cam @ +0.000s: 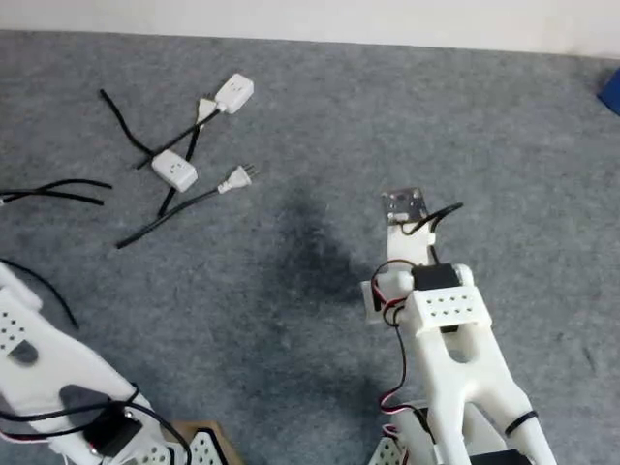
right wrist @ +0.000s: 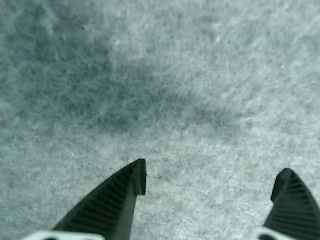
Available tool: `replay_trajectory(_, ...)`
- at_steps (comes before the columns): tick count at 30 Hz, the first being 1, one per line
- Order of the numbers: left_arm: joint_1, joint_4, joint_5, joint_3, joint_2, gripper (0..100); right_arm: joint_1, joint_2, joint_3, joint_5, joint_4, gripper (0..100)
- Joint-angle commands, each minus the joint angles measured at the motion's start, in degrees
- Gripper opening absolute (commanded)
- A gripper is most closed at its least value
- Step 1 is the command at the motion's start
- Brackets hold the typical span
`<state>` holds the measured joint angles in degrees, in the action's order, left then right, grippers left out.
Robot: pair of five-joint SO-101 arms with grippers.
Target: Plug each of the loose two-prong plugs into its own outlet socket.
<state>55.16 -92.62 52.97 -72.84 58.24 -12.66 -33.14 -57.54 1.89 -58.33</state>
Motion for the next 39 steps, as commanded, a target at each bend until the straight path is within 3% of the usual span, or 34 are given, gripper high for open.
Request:
replay_trajectory(1, -5.76, -9.41, -2.64, -8.04, -1.01, 43, -0.66, 0.04, 0.40, 0.62, 1.01, 38.3)
replay_trajectory(6, -12.00, -9.23, -14.77, -15.69, -1.10, 44, -0.66, 0.04, 0.40, 0.62, 1.01, 38.3)
replay_trajectory(10, -18.68, -9.23, -20.13, -19.30, -0.84, 44, -0.66, 0.04, 0.40, 0.62, 1.01, 38.3)
replay_trajectory(16, -33.89, -8.09, -30.68, -11.74, -0.66, 44, -0.66, 0.04, 0.31, 0.62, 1.10, 38.3)
replay_trajectory(18, -38.64, -5.10, -39.74, -7.96, -0.66, 44, -0.66, 0.04, 0.04, 0.62, 2.07, 38.3)
replay_trajectory(21, -42.86, -1.32, -61.71, -2.59, -0.66, 44, -0.66, 0.04, -0.04, 0.62, 2.42, 38.3)
replay_trajectory(24, -46.55, -1.41, -72.53, -0.66, -0.75, 44, -0.66, 0.04, -0.04, 0.62, 2.42, 38.3)
replay_trajectory(31, -46.02, -5.63, -84.40, -1.89, -0.75, 44, -0.66, 0.04, -0.04, 0.62, 2.42, 38.3)
replay_trajectory(35, -40.84, -5.89, -84.04, -1.71, -0.75, 44, -0.66, 0.04, -0.04, 0.62, 2.42, 38.3)
replay_trajectory(39, -36.18, -7.65, -88.18, -2.15, -1.01, 44, -0.66, 0.04, -0.04, 0.53, 2.42, 38.3)
